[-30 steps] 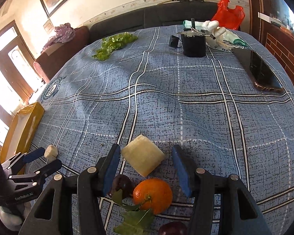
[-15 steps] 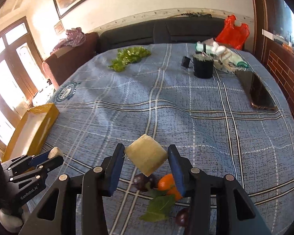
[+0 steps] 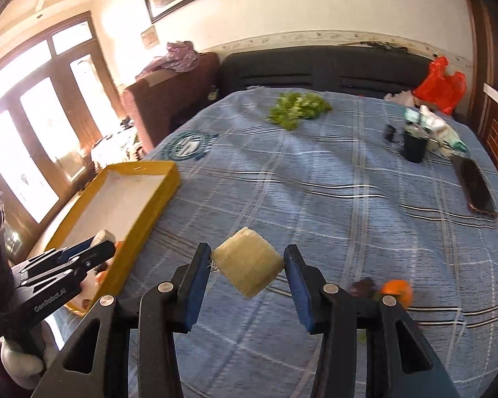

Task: Organize fruits
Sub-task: 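Grasp a round yam slice with the left tool while the right tool grasps a yam chunk, then carry the yam slice and yam chunk over the tray and release both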

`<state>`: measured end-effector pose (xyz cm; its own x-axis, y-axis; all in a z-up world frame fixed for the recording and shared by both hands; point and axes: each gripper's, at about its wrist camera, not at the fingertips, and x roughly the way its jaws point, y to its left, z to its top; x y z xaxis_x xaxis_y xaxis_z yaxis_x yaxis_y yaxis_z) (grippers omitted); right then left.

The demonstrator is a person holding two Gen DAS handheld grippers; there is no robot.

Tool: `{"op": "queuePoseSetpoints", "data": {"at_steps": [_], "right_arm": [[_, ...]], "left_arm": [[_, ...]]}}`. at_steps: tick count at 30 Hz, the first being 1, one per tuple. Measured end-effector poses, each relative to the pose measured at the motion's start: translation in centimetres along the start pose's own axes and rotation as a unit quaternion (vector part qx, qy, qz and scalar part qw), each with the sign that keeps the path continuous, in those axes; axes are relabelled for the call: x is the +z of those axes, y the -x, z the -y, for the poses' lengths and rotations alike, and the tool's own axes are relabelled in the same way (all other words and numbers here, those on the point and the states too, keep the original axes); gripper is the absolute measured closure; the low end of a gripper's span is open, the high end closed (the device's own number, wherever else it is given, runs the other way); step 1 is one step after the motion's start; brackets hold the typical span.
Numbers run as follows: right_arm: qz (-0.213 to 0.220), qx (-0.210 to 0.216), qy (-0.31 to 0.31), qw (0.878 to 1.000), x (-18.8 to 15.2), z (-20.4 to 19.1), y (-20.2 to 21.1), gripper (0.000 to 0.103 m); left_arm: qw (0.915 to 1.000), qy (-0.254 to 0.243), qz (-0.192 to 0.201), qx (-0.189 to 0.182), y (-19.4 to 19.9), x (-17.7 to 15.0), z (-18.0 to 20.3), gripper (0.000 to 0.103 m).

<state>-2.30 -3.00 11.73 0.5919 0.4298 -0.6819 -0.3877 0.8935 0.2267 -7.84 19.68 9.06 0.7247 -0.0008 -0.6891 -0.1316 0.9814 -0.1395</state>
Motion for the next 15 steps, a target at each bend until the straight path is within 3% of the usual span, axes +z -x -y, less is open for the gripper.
{"op": "queuePoseSetpoints", "data": {"at_steps": [9,15], "right_arm": [[-0.045,0.084,0.045,0.994,0.1,-10.0,-4.5,0.053],[-0.07,0.115,0.074,0.988,-0.3,-15.6,-8.0,0.052]], "left_arm": [[0.9955,0.056,0.017,0.075,1.1,0.5,-8.1,0.074],[0.9918,0.075,0.013,0.103,0.5,0.6,-11.7,0.074]]}}
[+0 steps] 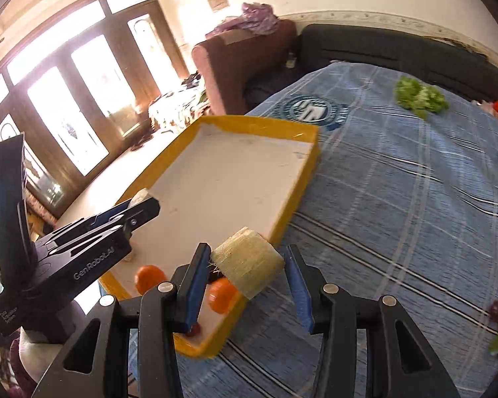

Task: Organize fruits
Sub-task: 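Carry the yam slice and yam chunk over the tray and release both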

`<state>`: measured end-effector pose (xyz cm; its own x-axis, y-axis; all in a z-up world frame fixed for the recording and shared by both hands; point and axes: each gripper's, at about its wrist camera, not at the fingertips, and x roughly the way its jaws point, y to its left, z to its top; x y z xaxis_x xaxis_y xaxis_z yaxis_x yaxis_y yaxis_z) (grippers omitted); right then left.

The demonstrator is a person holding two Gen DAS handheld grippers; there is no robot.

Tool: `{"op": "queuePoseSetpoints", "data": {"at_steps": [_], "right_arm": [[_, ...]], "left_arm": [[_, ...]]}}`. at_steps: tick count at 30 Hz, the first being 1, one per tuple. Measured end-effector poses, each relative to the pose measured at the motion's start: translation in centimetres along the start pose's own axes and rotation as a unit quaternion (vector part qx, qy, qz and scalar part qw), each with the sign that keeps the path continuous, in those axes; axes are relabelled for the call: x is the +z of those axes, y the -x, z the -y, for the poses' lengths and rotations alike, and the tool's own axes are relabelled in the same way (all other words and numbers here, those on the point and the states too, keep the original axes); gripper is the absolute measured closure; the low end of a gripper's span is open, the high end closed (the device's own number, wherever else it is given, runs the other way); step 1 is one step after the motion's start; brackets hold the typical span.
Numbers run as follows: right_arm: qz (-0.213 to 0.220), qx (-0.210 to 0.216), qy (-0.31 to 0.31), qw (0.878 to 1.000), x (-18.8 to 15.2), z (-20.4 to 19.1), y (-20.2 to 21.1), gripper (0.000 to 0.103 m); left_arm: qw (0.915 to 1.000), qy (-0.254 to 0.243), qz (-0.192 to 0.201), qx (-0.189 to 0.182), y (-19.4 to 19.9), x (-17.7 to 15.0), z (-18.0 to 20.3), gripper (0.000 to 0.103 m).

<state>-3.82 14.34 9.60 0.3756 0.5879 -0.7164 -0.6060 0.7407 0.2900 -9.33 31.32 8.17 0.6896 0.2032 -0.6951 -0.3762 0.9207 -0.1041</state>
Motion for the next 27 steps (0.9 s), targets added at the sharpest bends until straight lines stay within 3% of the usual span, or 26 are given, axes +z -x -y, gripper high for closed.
{"op": "queuePoseSetpoints", "data": {"at_steps": [7,17,22,27], "right_arm": [[-0.021,0.013,0.024,0.999,0.9,-2.9,-4.2,0.052],[-0.048,-0.008,0.041,0.998,1.0,-4.0,-7.9,0.052],[-0.046,-0.015,0.04,0.998,1.0,-4.0,-8.4,0.05],[-0.031,-0.016,0.037,0.999,1.0,-3.9,-7.0,0.047]], "left_arm": [[0.9997,0.012,-0.003,0.019,-1.5,0.5,-2.5,0.074],[0.9997,0.01,-0.009,0.02,-2.4,0.6,-3.3,0.073],[0.9998,0.004,-0.004,0.016,-2.0,0.6,-2.8,0.053],[0.9999,0.0,0.01,0.012,-0.6,0.7,-2.0,0.045]]}}
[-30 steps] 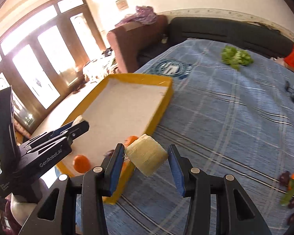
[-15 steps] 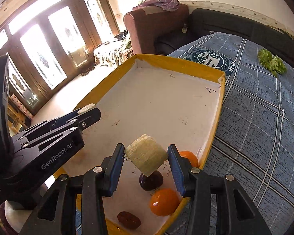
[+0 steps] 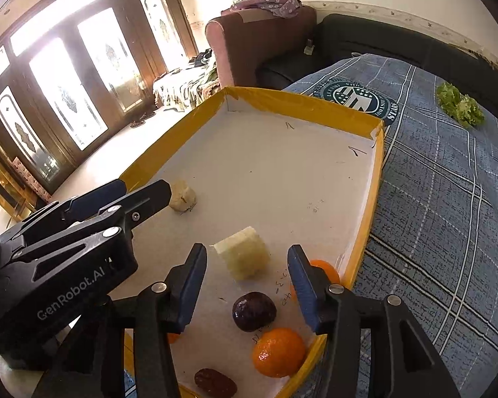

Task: Organize fruits
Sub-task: 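Carry the yam slice and yam chunk over the tray and release both, then move both open tools back toward the remaining fruits on the bed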

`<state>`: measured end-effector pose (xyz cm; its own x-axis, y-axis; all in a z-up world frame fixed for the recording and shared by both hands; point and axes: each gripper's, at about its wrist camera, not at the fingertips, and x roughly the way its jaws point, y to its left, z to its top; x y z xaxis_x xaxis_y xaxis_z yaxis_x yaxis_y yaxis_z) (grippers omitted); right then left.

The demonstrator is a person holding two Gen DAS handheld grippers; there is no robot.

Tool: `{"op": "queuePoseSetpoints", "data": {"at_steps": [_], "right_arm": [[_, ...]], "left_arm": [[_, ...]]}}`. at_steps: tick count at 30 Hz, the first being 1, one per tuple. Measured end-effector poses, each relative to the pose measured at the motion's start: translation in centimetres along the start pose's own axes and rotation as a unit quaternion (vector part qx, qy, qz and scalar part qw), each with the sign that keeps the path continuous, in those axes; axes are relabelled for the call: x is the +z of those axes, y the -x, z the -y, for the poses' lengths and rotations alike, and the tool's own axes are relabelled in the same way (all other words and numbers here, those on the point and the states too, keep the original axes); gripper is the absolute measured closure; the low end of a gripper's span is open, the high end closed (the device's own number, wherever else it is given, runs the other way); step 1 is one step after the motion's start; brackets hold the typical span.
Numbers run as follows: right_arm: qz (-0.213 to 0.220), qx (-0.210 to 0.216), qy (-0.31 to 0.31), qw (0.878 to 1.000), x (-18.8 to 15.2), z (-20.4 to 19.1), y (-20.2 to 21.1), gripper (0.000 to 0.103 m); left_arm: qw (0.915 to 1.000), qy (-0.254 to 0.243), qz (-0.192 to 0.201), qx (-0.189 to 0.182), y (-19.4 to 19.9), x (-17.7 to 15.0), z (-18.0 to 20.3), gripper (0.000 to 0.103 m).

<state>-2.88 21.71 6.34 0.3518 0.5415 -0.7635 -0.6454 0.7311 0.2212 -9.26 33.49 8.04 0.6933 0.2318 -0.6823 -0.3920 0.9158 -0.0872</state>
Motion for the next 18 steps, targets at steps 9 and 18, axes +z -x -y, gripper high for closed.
{"op": "queuePoseSetpoints", "data": {"at_steps": [9,18], "right_arm": [[0.031,-0.005,-0.029,0.999,-1.2,1.9,3.9,0.044],[0.052,-0.016,-0.072,0.996,-4.0,5.1,7.9,0.043]], "left_arm": [[0.9992,-0.013,0.038,-0.008,4.5,-0.3,2.6,0.035],[0.9959,-0.058,0.069,-0.01,8.7,-1.3,6.5,0.03]]}}
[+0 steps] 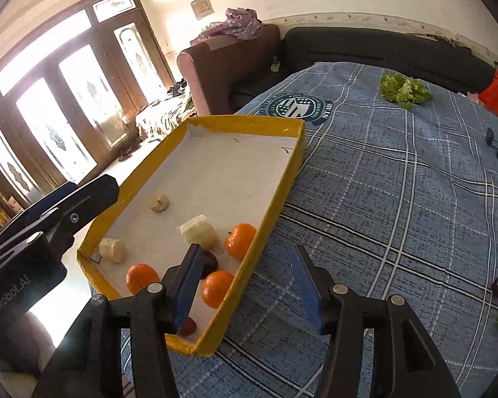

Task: Organize fruits
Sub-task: 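Move both open tools back toward the remaining fruits on the bed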

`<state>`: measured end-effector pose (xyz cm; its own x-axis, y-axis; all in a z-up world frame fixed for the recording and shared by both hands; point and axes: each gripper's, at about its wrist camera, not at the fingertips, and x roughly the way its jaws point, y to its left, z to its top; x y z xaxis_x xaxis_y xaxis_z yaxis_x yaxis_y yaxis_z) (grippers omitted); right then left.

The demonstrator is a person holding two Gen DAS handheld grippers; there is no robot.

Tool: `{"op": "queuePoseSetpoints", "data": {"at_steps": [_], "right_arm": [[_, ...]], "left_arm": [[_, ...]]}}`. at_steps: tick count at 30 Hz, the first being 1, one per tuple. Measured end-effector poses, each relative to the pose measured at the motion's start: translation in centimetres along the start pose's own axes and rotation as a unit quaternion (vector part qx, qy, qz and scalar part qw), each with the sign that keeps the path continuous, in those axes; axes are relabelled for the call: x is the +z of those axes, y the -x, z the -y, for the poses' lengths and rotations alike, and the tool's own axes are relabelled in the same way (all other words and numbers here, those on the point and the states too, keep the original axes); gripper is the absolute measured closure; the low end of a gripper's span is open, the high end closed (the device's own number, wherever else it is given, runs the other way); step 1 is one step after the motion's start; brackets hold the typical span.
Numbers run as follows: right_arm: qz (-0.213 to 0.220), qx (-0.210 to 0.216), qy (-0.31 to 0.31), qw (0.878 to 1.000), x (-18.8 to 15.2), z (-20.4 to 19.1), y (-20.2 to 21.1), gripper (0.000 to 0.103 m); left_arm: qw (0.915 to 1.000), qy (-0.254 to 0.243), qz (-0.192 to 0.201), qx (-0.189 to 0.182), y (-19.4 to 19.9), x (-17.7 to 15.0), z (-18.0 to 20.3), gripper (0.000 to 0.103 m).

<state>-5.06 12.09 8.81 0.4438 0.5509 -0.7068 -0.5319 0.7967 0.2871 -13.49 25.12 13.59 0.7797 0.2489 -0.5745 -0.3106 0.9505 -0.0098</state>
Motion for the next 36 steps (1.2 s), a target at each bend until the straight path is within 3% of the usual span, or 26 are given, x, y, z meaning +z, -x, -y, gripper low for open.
{"op": "queuePoseSetpoints", "data": {"at_steps": [16,36], "right_arm": [[0.034,-0.019,-0.062,0.997,-2.7,5.9,5.2,0.042],[0.039,-0.027,-0.092,0.995,-4.1,8.6,6.1,0.042]], "left_arm": [[0.9974,-0.066,0.012,-0.027,3.6,-1.4,6.6,0.025],[0.9958,-0.087,0.0,-0.027,3.3,-2.0,9.2,0.025]]}}
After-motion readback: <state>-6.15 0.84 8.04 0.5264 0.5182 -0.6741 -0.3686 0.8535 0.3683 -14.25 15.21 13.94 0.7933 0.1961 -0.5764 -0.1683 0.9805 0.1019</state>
